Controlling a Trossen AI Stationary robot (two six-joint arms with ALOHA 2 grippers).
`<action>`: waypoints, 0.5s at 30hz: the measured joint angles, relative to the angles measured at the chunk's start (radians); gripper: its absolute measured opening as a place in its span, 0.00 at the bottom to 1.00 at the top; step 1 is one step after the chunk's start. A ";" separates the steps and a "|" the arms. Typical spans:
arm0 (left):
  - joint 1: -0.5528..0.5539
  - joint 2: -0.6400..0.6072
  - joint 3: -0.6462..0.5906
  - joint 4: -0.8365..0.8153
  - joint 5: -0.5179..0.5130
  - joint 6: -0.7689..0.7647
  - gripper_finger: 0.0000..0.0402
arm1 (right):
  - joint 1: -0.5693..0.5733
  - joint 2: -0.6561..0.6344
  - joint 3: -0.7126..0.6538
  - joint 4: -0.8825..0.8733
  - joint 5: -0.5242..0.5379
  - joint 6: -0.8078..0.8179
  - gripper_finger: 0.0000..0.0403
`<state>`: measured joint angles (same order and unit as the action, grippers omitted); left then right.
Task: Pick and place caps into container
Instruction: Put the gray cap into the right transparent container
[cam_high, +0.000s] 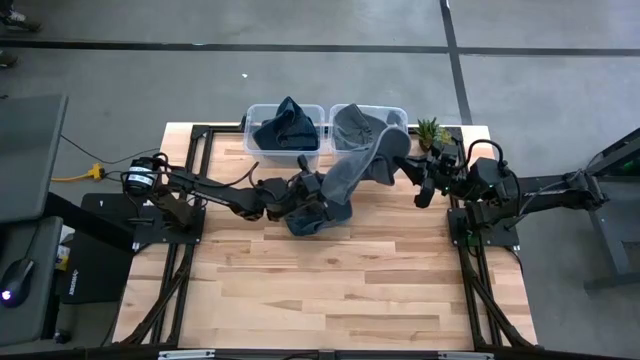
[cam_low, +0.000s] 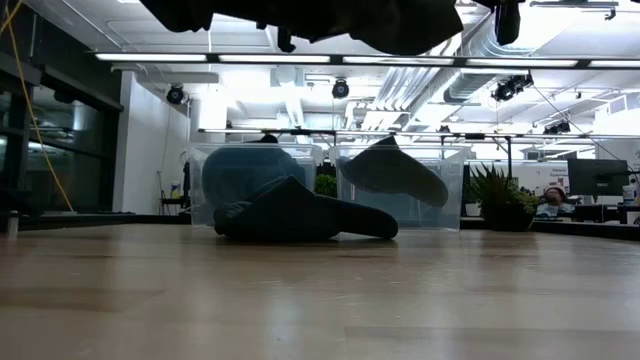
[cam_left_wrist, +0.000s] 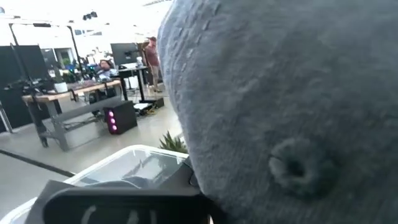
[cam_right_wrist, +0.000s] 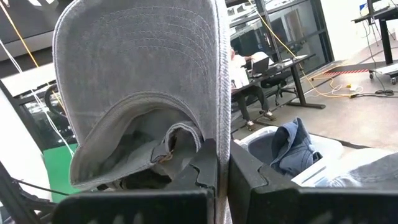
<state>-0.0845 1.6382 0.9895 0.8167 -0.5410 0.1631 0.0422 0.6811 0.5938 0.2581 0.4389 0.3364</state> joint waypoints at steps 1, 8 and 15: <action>0.000 0.000 0.000 -0.011 0.001 -0.009 0.03 | 0.000 0.000 0.000 0.000 0.000 0.000 0.01; 0.000 0.000 0.000 -0.065 0.009 -0.056 0.01 | 0.000 0.000 0.000 -0.005 0.006 0.000 0.03; 0.000 0.000 -0.001 -0.088 0.031 -0.104 0.01 | 0.000 0.000 0.000 -0.011 -0.021 -0.035 0.11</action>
<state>-0.0846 1.6382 0.9890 0.7286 -0.5096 0.0596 0.0418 0.6808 0.5938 0.2466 0.4174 0.3018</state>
